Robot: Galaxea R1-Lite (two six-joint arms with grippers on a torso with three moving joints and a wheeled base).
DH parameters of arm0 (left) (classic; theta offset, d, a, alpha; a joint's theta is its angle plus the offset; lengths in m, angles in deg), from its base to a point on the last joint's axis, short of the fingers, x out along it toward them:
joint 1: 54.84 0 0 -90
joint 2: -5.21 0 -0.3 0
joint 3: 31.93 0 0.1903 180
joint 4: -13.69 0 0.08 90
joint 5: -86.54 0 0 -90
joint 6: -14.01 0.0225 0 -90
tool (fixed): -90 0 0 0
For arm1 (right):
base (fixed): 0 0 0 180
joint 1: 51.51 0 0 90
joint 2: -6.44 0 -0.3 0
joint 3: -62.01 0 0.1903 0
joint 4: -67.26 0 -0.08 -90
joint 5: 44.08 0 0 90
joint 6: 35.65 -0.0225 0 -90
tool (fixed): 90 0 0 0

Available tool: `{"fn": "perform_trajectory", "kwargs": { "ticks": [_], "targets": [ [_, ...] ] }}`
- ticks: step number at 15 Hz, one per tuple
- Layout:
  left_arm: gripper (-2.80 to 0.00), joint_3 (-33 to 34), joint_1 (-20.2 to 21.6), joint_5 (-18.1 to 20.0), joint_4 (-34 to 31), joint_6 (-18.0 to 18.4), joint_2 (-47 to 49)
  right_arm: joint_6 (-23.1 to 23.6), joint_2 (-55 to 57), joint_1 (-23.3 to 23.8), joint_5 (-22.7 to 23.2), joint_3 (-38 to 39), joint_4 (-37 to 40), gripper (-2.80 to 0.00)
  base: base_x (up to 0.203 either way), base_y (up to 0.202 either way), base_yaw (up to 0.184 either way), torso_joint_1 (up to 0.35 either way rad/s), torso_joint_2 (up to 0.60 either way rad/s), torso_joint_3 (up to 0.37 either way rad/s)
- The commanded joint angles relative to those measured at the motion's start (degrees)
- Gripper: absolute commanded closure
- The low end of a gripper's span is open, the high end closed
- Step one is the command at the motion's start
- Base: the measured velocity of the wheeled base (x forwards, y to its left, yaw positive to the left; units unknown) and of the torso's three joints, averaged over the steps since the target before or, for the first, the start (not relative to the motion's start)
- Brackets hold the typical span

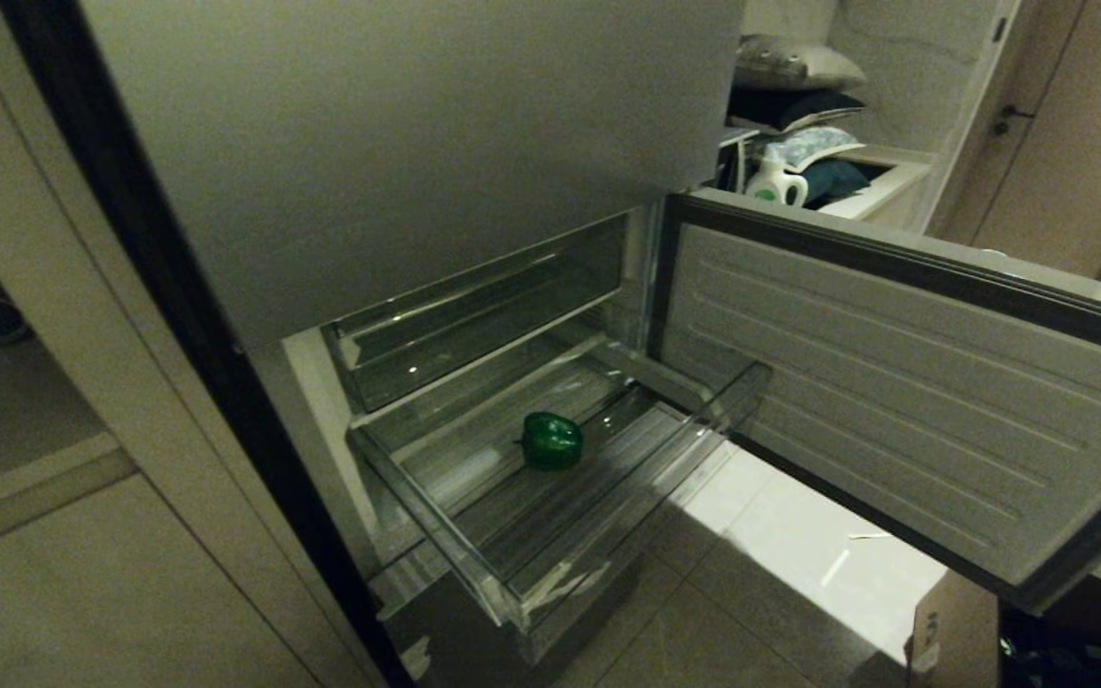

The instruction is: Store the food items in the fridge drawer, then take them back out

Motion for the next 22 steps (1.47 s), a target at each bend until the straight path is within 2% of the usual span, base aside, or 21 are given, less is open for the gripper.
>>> {"fn": "perform_trajectory", "kwargs": {
  "ticks": [1, 6, 9, 11, 14, 17, 20, 22],
  "targets": [
    [0.0, 0.0, 0.0, 0.0, 0.0, 0.0, 0.0, -0.3, 0.0, 0.0, 0.1, 1.8, 0.8, 0.0, 0.001, 0.008, -0.168, 0.009, 0.0, -0.001],
    [0.0, 0.0, 0.0, 0.0, 0.0, 0.0, 0.0, -0.8, 0.0, 0.0, 0.1, 1.8, 1.2, 0.0, 0.001, 0.008, -0.168, 0.003, 0.0, 0.003],
    [0.0, 0.0, 0.0, 0.0, 0.0, 0.0, 0.0, 0.1, 0.0, 0.0, -0.1, 1.3, 1.1, 0.0, 0.0, 0.005, -0.062, 0.002, 0.0, 0.003],
    [0.0, 0.0, 0.0, 0.0, 0.0, 0.0, 0.0, 0.9, 2.5, 0.0, -2.0, -2.5, 1.5, 0.0, 0.0, 0.0, 0.0, 0.0, 0.0, 0.0],
    [0.0, 0.0, 0.0, 0.0, 0.0, 0.0, 0.0, -0.9, 12.6, 1.2, -7.0, -13.6, 3.4, 0.0, 0.0, 0.0, 0.0, 0.0, 0.0, 0.0],
    [0.0, 0.0, 0.0, 0.0, 0.0, 0.0, 0.0, -5.3, 25.3, 8.3, -9.2, -21.5, 5.6, 0.0, 0.0, 0.0, 0.0, 0.0, 0.0, 0.0],
    [0.0, 0.0, 0.0, 0.0, 0.0, 0.0, 0.0, -8.3, 39.5, 20.8, -9.3, -26.6, 4.0, 0.0, 0.0, 0.0, 0.0, 0.0, 0.0, 0.0],
    [0.0, 0.0, 0.0, 0.0, 0.0, 0.0, 0.0, -9.0, 48.9, 30.9, -6.5, -27.6, -1.5, 0.0, 0.0, 0.0, 0.0, 0.0, 0.0, 0.0]
  ]
}}
